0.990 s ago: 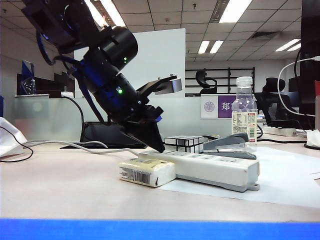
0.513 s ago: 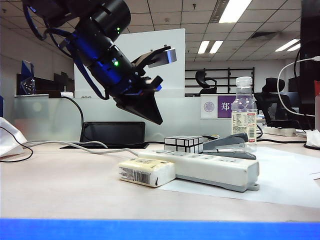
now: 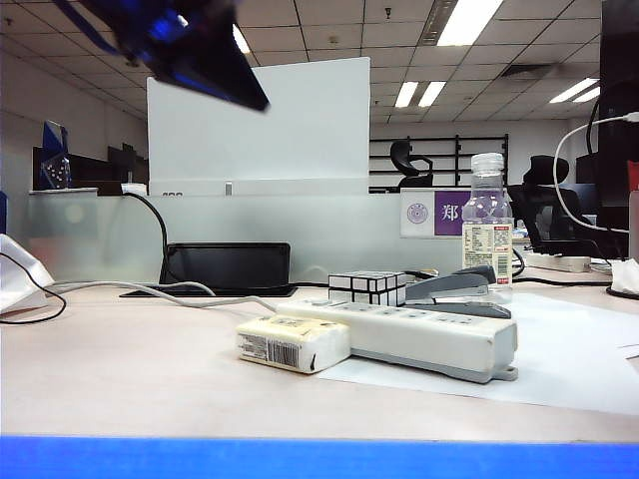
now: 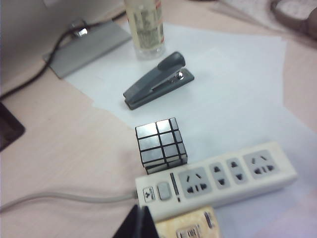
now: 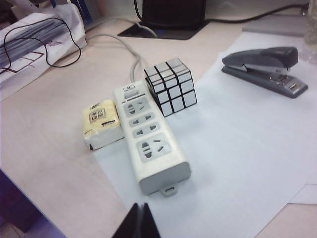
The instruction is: Press the button on the power strip.
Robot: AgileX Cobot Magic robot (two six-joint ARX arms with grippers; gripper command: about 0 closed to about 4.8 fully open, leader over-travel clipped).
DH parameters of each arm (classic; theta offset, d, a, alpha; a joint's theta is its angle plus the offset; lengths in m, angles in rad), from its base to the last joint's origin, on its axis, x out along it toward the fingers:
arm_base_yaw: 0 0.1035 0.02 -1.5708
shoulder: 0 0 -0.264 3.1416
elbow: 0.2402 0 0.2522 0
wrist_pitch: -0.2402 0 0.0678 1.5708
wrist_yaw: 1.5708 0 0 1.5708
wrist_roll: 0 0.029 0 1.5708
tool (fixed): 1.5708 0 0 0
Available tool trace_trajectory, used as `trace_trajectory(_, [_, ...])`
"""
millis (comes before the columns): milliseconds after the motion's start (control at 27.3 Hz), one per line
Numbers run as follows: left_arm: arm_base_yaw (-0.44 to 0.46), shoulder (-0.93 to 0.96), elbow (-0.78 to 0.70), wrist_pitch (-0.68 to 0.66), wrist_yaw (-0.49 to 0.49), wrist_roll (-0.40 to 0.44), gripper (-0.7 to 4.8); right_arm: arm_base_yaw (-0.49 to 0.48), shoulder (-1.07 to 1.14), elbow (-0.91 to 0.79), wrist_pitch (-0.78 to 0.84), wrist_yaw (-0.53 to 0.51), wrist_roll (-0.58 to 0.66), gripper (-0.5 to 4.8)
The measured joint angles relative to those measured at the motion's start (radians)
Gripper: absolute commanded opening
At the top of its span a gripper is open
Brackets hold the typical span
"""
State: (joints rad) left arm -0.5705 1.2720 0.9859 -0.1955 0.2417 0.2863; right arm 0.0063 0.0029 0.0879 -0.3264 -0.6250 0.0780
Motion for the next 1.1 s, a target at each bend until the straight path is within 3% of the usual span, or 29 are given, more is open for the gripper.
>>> trace_trajectory(220, [0.015, -0.321, -0.186, -0.008, -0.060, -0.021, -0.05, 0.000, 0.000, 0.000, 0.060, -0.029, 0.014, 0.00])
trace_trajectory(440, [0.020, -0.711, -0.429, -0.111, -0.145, -0.108, -0.05, 0.000, 0.000, 0.001, 0.112, -0.086, 0.029, 0.00])
trace_trajectory(696, [0.019, -1.135, -0.500, -0.181, -0.419, -0.229, -0.05, 0.000, 0.000, 0.001, 0.225, -0.087, 0.057, 0.00])
trace_trajectory(916, [0.018, -1.233, -0.510, -0.287, -0.616, -0.276, -0.05, -0.001, 0.000, 0.001, 0.267, -0.086, 0.060, 0.00])
trace_trajectory(1100, [0.019, -1.233, -0.634, -0.106, -0.590, -0.391, -0.05, -0.001, 0.000, 0.001, 0.285, -0.086, 0.060, 0.00])
